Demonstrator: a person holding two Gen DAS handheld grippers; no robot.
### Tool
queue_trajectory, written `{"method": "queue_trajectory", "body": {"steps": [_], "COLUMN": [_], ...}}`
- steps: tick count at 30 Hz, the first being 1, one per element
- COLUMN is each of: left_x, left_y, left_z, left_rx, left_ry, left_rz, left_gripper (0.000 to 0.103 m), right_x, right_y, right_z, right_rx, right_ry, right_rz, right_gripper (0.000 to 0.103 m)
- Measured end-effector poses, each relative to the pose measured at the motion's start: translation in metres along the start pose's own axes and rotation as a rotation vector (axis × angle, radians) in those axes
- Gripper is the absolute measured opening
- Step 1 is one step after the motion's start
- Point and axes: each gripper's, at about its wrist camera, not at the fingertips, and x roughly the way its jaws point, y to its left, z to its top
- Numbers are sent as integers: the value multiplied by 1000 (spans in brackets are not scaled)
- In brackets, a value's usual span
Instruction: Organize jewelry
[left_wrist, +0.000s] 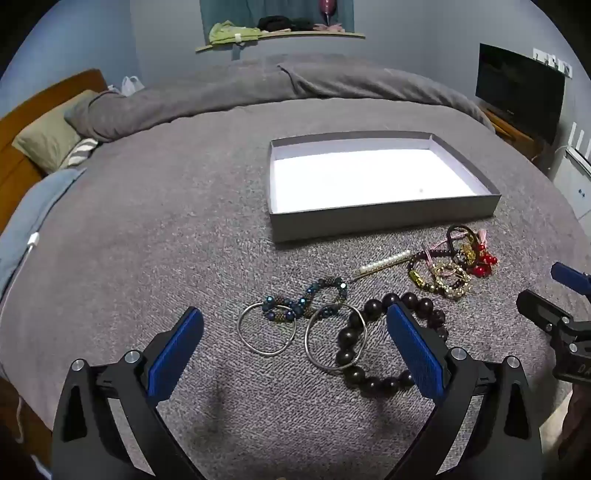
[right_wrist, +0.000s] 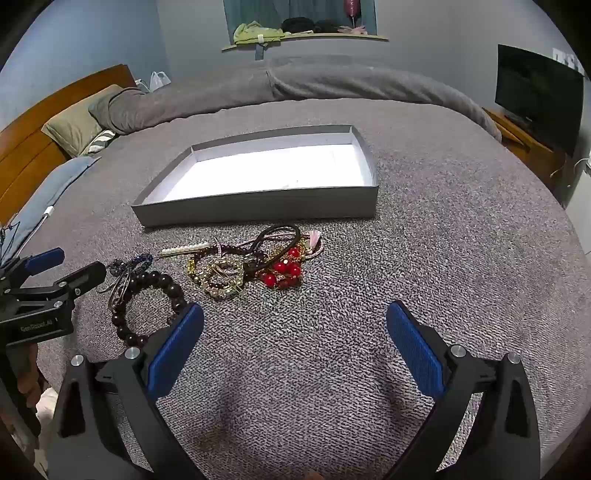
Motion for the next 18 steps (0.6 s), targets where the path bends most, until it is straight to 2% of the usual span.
{"method": "queue_trajectory", "body": {"steps": [18], "left_x": [6], "left_y": [3], "left_z": [-6], "left_rx": [-9], "left_ry": [20], "left_rz": [-2], "left_gripper": [99], "right_x": [0], "right_y": [-1], "right_z": [-2], "right_rx": [3], "right_ry": [10], "right_rz": [0], "right_gripper": [98]}}
